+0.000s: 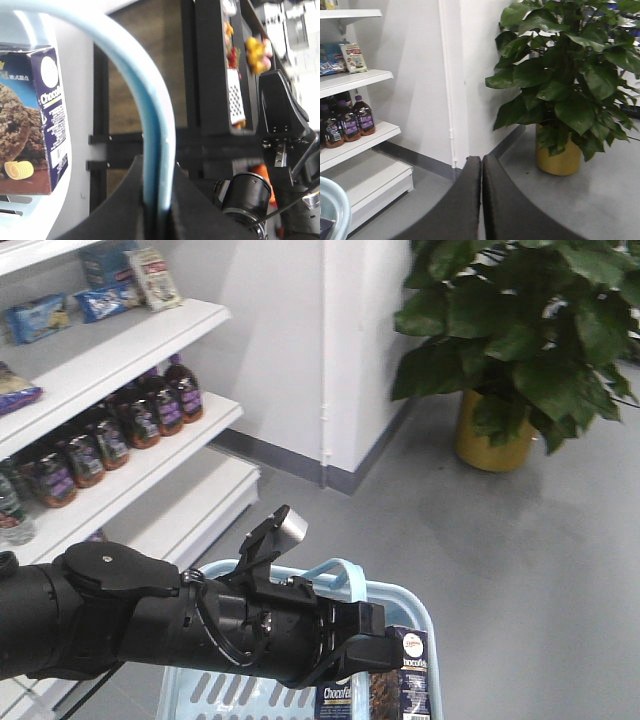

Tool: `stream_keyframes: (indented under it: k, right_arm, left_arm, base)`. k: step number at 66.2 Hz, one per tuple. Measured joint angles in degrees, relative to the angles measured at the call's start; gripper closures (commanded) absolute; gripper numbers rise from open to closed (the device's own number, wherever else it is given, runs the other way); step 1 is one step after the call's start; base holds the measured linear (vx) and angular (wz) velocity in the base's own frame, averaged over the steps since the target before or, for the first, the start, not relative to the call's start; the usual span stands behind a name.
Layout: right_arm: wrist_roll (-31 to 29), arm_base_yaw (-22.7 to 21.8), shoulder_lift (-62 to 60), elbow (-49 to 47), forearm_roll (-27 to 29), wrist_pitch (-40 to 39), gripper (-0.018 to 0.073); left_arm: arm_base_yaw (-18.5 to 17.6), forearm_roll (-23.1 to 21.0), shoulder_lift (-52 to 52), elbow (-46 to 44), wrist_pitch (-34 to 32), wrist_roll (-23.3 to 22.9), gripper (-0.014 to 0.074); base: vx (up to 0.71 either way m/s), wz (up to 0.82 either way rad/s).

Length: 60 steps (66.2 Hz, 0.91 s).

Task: Left arm holds basket, right arm returns cookies
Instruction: 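Turn and drive up to the snack shelf holding the basket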

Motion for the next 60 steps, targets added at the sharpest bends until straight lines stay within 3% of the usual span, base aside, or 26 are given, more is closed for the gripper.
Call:
stream_keyframes:
  k: [60]
  right_arm:
    - [0.0,0.0,0.0,0.0,0.0,0.0,0.0568]
  left_arm:
    - [0.0,0.0,0.0,0.0,-0.1,0.0,0.0603]
  base:
    - [0.2,0.61]
